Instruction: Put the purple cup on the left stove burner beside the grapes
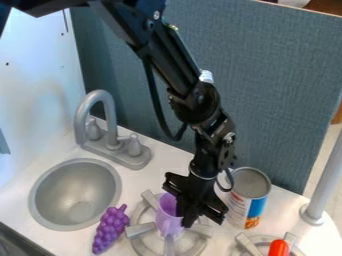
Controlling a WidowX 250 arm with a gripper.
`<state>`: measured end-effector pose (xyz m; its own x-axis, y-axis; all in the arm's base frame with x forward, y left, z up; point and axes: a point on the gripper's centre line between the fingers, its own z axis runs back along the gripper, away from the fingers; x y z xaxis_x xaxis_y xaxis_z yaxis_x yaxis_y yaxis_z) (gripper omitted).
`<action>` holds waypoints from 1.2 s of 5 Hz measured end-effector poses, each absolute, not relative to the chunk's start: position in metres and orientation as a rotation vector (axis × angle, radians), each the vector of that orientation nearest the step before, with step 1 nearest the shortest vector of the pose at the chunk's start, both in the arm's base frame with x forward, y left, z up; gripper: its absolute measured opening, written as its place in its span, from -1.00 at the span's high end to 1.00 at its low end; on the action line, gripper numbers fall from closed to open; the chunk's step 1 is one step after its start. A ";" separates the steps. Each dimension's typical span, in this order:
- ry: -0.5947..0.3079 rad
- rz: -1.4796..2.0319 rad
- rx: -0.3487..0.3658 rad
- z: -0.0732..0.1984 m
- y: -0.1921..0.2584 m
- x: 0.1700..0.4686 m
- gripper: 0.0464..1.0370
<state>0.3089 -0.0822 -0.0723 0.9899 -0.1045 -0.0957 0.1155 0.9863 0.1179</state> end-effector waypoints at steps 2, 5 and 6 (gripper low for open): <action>0.077 -0.134 0.125 -0.072 -0.081 0.312 0.88; 0.006 -0.089 0.048 -0.023 -0.066 0.295 -0.74; -0.004 -0.114 0.005 -0.008 -0.071 0.292 -0.94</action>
<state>0.2917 -0.0708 -0.0077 0.9934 -0.1142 0.0037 0.1142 0.9934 0.0048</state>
